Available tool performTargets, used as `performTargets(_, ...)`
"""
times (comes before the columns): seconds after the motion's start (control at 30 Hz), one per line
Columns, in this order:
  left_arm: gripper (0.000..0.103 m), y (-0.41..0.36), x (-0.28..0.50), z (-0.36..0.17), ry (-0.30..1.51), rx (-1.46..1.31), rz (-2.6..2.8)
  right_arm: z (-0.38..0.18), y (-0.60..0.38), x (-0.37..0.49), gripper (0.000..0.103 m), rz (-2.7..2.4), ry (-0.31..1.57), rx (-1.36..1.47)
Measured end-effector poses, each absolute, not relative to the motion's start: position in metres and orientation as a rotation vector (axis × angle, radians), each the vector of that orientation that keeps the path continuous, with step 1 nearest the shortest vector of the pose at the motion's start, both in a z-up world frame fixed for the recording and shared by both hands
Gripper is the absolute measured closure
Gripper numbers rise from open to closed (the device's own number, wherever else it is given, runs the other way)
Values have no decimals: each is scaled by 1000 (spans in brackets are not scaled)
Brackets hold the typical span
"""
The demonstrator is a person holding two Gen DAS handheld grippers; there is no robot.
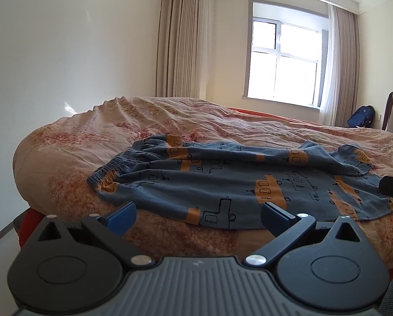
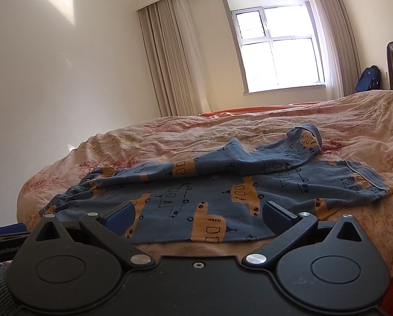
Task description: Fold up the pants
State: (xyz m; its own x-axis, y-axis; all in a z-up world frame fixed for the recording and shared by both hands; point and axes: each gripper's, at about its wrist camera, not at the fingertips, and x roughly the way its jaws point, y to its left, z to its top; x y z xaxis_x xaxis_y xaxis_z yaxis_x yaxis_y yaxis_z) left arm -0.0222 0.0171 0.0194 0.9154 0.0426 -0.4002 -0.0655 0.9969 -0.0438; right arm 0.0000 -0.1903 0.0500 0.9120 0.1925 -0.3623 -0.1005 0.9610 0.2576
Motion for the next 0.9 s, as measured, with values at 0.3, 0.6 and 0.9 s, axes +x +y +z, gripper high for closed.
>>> performTargets(0.3,0,25,-36,30,407,-82,46,65,-191,-12,0,139,416,264)
performTargets(0.6,0,54,-22,40,449,-37,81,90,-205,-3,0,74,435,102)
performTargets(0.9,0,104,52,72,375,-59,-28,132,-216,91,0,287,371,-46)
